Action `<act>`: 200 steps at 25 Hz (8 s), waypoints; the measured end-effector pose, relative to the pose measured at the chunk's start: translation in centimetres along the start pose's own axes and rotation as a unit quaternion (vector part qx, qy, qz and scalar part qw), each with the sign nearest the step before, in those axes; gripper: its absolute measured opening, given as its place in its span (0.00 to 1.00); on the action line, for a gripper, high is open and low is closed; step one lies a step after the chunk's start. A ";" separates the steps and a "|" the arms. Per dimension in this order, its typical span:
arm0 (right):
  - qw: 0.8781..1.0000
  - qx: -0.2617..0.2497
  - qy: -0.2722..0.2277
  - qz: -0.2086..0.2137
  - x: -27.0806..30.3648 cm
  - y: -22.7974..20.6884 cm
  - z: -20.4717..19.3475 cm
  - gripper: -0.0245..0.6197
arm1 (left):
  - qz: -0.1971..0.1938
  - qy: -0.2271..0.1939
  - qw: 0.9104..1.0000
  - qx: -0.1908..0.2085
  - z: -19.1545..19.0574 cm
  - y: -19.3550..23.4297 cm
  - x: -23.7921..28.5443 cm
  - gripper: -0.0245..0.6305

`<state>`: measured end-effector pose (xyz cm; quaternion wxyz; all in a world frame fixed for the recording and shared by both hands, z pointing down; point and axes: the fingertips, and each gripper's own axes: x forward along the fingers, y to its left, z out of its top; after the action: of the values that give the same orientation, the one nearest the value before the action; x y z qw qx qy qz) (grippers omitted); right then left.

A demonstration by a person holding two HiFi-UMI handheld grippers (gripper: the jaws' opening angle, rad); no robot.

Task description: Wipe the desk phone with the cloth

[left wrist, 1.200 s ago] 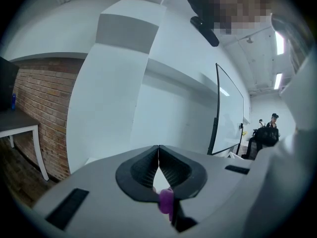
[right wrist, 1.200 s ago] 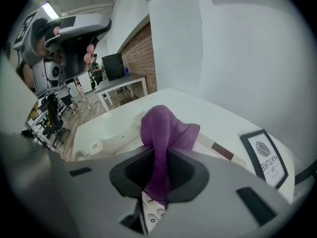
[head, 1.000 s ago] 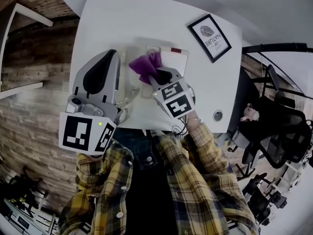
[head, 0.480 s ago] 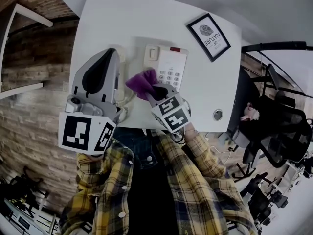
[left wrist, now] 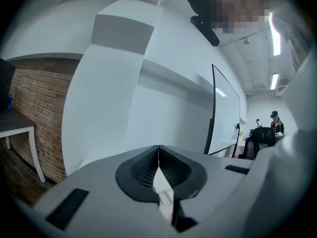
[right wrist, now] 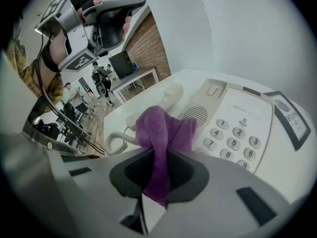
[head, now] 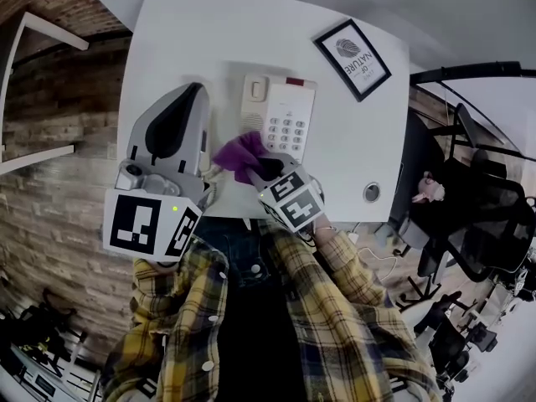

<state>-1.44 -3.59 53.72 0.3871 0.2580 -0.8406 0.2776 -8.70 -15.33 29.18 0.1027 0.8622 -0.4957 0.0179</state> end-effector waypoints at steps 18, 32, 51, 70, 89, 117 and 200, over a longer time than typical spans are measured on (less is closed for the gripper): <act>0.988 -0.045 -0.075 -0.126 -6.9 -9.9 8.4 0.14 | -0.026 -0.002 1.000 0.007 0.5 -2.2 0.3 0.06; 0.965 -0.135 0.011 -0.223 -4.1 -14.7 8.7 0.14 | -0.033 0.001 0.999 0.008 0.4 -3.3 0.8 0.06; 0.973 -0.135 0.046 -0.179 -3.5 -10.5 5.0 0.14 | -0.044 -0.004 0.999 0.009 0.7 -4.4 0.6 0.06; 0.985 -0.081 0.071 -0.135 -2.7 -4.6 -2.1 0.14 | -0.055 -0.003 0.998 0.006 0.3 -4.9 0.1 0.06; 0.982 -0.042 0.021 -0.185 -7.1 -7.3 -0.4 0.14 | -0.072 -0.010 0.997 0.013 1.1 -5.5 0.3 0.06; 0.975 -0.032 0.038 -0.217 -6.1 -16.4 4.4 0.13 | -0.060 -0.002 0.998 0.011 0.8 -4.1 1.0 0.06; 0.896 -0.020 -0.423 -0.137 -28.9 -2.0 18.4 0.13 | -0.112 -0.032 0.993 0.031 4.0 -9.0 0.8 0.06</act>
<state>6.93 -10.89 21.24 0.0343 0.4556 -0.8868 0.0700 -0.88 -12.37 23.95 0.0616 0.9153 -0.3980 -0.0057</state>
